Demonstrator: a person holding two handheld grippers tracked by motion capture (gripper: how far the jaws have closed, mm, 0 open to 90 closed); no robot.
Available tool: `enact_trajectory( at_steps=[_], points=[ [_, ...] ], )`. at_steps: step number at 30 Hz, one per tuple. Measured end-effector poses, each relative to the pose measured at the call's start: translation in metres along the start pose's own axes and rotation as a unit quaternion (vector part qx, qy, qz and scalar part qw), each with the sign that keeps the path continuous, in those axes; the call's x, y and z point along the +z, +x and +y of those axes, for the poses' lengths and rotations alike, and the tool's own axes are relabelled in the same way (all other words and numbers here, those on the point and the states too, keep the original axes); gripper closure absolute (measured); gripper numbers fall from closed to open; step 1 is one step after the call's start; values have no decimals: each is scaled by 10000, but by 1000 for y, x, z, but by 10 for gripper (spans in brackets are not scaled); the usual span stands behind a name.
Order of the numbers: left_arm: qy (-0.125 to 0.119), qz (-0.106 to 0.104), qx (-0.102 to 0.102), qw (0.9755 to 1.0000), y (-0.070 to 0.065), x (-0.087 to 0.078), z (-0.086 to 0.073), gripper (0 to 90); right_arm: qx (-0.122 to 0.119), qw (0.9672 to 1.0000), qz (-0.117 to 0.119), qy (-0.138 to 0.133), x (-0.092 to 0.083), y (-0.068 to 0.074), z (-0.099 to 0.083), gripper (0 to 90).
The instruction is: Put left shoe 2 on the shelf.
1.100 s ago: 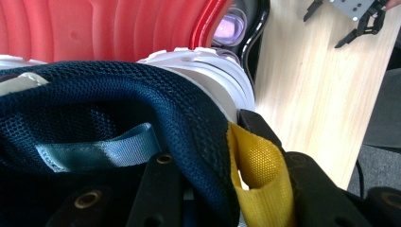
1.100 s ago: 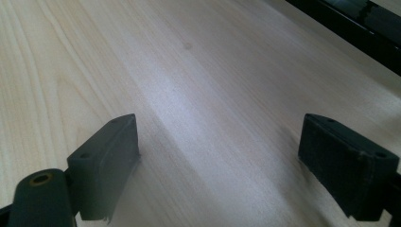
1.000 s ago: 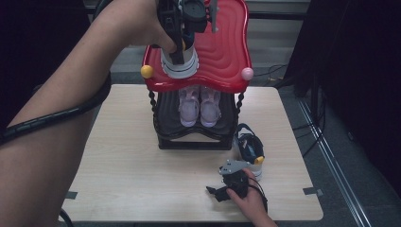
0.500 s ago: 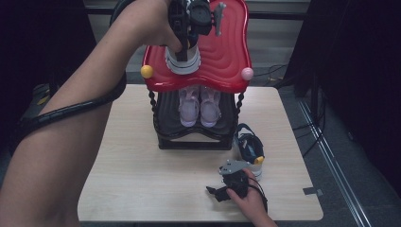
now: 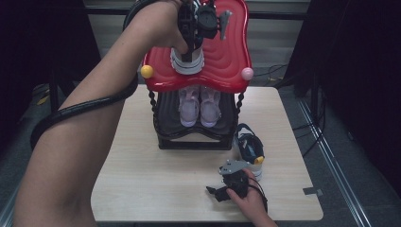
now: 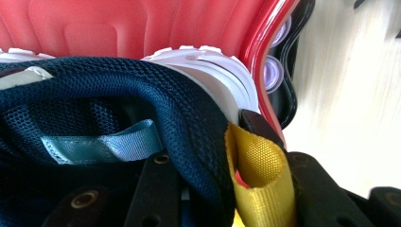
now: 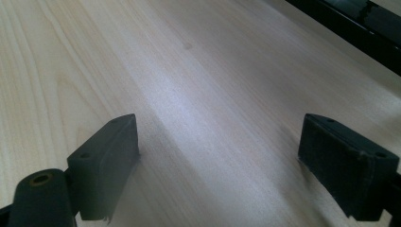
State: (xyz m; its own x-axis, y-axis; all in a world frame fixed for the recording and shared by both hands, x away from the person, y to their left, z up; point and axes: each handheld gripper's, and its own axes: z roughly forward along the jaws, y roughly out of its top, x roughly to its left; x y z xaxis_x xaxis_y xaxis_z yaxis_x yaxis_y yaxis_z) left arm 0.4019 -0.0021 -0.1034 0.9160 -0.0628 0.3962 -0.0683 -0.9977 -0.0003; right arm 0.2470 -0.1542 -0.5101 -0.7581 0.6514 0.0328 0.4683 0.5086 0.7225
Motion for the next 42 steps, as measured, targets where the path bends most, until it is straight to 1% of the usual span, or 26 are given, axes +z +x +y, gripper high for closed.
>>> enact_trajectory(
  at_steps=[6, 8, 9, 13, 14, 22, 25, 27, 29, 30, 32, 33, 34, 36, 39, 42],
  points=[
    [34, 76, -27, 10000, 2, 3, 0, 690, -9, 10000, 2, -1, 0, 0, 0, 127],
    [63, 64, -13, 10000, 3, 4, -1, 689, -7, 10000, 2, -1, 0, 0, 0, 127],
    [53, 70, -38, 10000, 3, 5, -1, 689, -8, 10000, 2, -1, 0, 0, 0, 127],
    [85, 92, -8, 9999, 4, 6, -2, 685, -8, 10000, 4, 0, 0, 0, 0, 127],
    [61, 107, -33, 9999, 3, 7, -2, 685, -7, 10000, 4, 0, 0, 0, 0, 127],
    [39, 136, -28, 9999, 3, 9, -4, 683, -9, 10000, 4, 0, 0, 0, 0, 127],
    [13, 133, -76, 9999, 2, 10, -4, 683, -9, 10000, 4, 0, 0, 0, 0, 127],
    [-31, 122, -164, 9998, 2, 10, -5, 680, -9, 10000, 4, 0, 0, 0, 0, 127],
    [-39, 115, -194, 9997, 3, 10, -6, 679, -12, 10000, -1, -2, 0, 0, 0, 127],
    [-8, 136, -155, 9998, 3, 10, -7, 678, -8, 10000, 4, 0, 0, 0, 0, 127],
    [-9, 110, -206, 9997, 2, 11, -8, 677, -10, 10000, 3, -1, 0, 0, 0, 127],
    [21, 109, -173, 9998, 3, 11, -8, 677, -10, 10000, 4, -1, 0, 0, 0, 127],
    [-5, 105, -193, 9998, 2, 11, -9, 677, -9, 10000, 4, -1, 0, 0, 0, 127],
    [10, 104, -161, 9998, 3, 11, -9, 677, -8, 10000, 4, 0, 0, 0, 0, 127],
    [42, 90, -79, 9999, 4, 10, -8, 678, -9, 10000, 4, -1, 0, 0, 0, 127],
    [118, 81, 46, 9999, 4, 10, -8, 678, -9, 10000, 5, -1, 0, 0, 0, 127]
  ],
)
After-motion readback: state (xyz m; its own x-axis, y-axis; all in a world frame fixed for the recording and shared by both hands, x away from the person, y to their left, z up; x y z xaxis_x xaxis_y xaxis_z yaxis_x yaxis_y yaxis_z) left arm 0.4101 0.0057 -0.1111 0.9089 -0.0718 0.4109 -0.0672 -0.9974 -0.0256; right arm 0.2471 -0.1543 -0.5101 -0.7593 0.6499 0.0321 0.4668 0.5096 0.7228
